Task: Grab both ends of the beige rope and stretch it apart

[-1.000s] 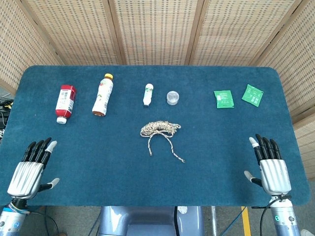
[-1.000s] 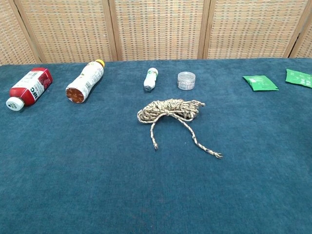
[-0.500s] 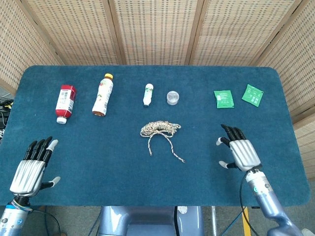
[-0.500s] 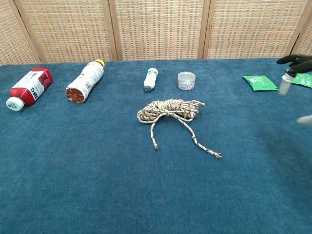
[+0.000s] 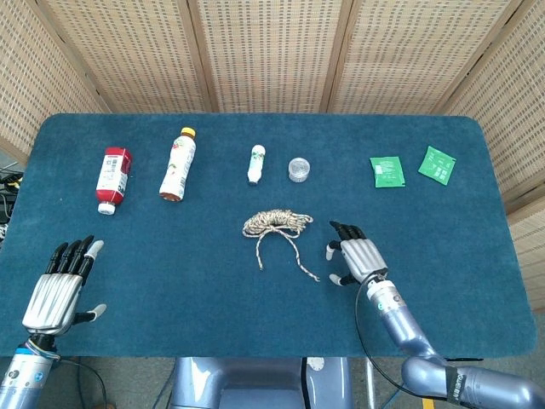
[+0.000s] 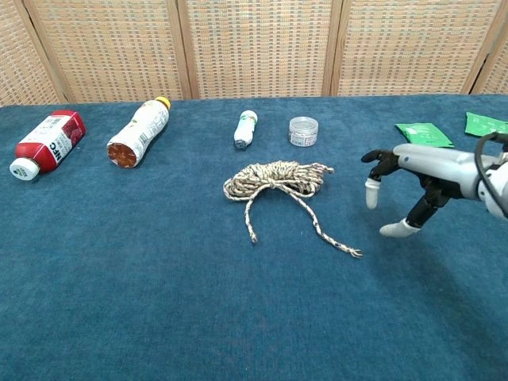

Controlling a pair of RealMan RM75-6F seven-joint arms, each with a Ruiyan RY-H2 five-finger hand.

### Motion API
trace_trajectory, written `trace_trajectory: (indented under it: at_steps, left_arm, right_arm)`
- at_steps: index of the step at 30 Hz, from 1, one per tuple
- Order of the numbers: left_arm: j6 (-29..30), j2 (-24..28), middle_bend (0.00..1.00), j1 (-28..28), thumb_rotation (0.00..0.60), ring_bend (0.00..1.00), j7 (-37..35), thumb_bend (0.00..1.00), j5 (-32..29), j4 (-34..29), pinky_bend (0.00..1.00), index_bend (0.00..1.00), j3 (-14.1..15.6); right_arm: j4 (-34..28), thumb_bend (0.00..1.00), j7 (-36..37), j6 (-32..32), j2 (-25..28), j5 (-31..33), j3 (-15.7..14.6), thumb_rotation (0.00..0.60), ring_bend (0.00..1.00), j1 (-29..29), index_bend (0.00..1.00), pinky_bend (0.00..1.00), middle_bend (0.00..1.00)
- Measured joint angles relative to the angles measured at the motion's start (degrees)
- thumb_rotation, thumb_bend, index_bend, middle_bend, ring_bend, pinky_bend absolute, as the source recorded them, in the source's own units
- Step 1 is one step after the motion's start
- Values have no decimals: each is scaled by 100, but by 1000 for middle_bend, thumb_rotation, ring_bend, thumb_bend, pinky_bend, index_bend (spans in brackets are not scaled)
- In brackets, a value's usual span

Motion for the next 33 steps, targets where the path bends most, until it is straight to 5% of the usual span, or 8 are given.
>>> trace_trajectory:
  at_steps: [33]
  left_arm:
    - [-7, -149, 0, -105, 600, 0, 88, 0, -63, 78, 0, 0, 31]
  right_arm:
    - [690, 288, -455, 212, -983, 743, -326, 600, 0, 544, 488, 0, 4]
